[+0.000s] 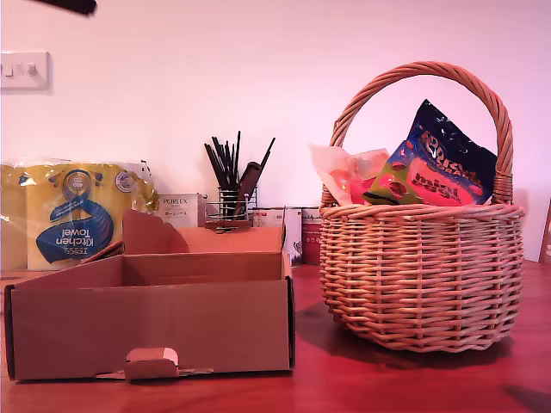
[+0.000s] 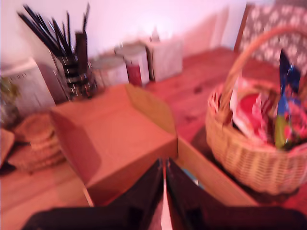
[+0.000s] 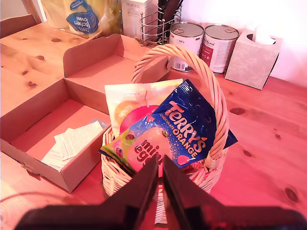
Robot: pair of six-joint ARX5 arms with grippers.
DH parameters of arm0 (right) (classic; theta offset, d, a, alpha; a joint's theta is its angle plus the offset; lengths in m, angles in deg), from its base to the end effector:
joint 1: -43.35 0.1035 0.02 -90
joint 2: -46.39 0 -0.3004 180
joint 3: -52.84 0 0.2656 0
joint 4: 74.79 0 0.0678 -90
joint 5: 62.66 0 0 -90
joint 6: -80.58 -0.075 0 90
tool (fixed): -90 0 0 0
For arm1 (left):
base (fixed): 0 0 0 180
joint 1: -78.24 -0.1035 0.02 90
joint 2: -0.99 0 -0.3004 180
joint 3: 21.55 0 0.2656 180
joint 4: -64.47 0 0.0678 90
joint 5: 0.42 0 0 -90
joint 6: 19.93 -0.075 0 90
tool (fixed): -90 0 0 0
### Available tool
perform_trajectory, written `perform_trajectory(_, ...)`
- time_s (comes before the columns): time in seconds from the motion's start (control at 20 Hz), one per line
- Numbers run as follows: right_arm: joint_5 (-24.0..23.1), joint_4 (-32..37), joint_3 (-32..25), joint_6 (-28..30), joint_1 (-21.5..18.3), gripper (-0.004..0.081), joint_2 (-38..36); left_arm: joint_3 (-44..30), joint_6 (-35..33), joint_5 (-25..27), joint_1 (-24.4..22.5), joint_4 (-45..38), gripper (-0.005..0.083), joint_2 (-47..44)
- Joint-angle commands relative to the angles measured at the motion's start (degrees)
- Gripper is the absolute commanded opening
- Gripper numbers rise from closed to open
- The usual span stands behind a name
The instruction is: Move the bags of Easter eggs from the cardboard box on the left into the woven basket on the right side.
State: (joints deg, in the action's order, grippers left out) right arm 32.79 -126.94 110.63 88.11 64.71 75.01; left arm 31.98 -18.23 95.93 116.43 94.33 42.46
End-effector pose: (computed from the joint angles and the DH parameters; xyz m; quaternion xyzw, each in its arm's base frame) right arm 0.1086 0.0501 0.3212 -0.0901 0.1819 0.2397 0.9494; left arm 0.1546 -0.1111 0.3144 0.0445 0.1472 -0.2688 0.9508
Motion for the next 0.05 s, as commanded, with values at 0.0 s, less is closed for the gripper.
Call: perform_trajectory(0.0, 0.11, 0.13, -1.33, -0.17, -0.11, -0.0013, 0.09, -0.61, -0.24, 0.13, -0.20, -0.02, -0.0021, 0.59)
